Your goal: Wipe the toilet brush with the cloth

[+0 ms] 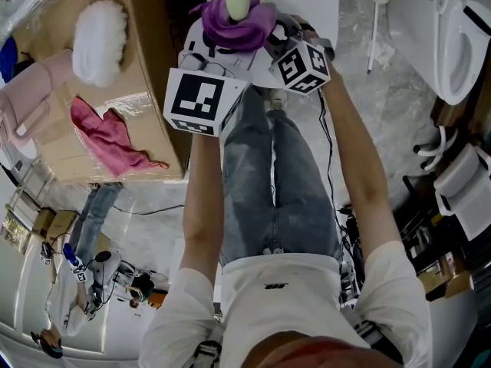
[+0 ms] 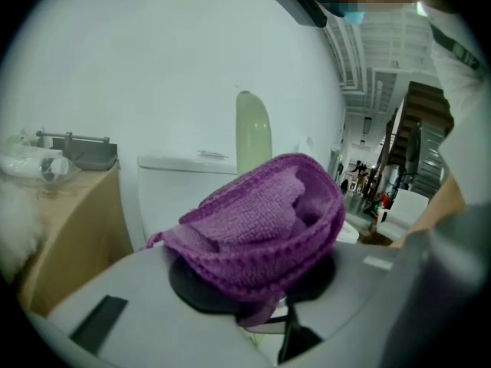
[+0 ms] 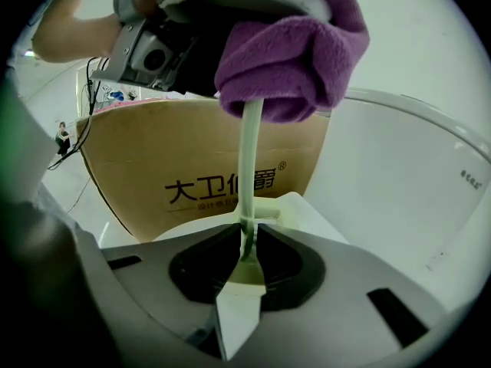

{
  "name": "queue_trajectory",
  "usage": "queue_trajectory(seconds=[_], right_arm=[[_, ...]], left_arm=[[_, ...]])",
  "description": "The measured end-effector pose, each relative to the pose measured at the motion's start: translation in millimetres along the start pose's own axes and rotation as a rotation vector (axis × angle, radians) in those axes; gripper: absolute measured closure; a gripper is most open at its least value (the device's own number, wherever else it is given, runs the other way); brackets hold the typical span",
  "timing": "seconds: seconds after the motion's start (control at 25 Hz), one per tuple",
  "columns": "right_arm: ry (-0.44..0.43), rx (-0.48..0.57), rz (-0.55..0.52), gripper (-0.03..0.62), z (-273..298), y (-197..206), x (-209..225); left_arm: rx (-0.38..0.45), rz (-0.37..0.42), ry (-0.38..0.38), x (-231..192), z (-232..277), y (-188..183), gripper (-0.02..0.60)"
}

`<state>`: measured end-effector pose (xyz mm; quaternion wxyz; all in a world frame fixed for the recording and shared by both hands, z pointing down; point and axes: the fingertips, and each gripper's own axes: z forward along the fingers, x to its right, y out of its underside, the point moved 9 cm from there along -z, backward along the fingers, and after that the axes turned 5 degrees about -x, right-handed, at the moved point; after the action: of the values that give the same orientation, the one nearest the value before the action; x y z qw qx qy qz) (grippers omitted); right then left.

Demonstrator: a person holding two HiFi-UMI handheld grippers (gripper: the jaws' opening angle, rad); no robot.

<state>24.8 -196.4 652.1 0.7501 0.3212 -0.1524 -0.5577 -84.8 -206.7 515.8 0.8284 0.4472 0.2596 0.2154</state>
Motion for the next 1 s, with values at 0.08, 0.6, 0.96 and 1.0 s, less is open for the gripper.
queue_trajectory(seconds=[0.08,0.6,0.96,1.0], right_arm=[[0.0,-0.002,0.0,0.531,0,0,0],[0.002,-0.014,0.007,0.531,0,-1,-1],[0.002,-0.017,0.01,0.531,0,-1,-1],[0.001,-0.017,0.009,0.531,0,-1,-1]], left_arm=[[0.017,-0.013,0.012,0,-4,-13,0.456],[0.116,-0.035,0.06,-2,-19,-71,0.397],[0.148,-0.015,0.051,-3,-22,-86,0.393],[0.142,-0.013,0.045,-3,-21,-83,0.399]])
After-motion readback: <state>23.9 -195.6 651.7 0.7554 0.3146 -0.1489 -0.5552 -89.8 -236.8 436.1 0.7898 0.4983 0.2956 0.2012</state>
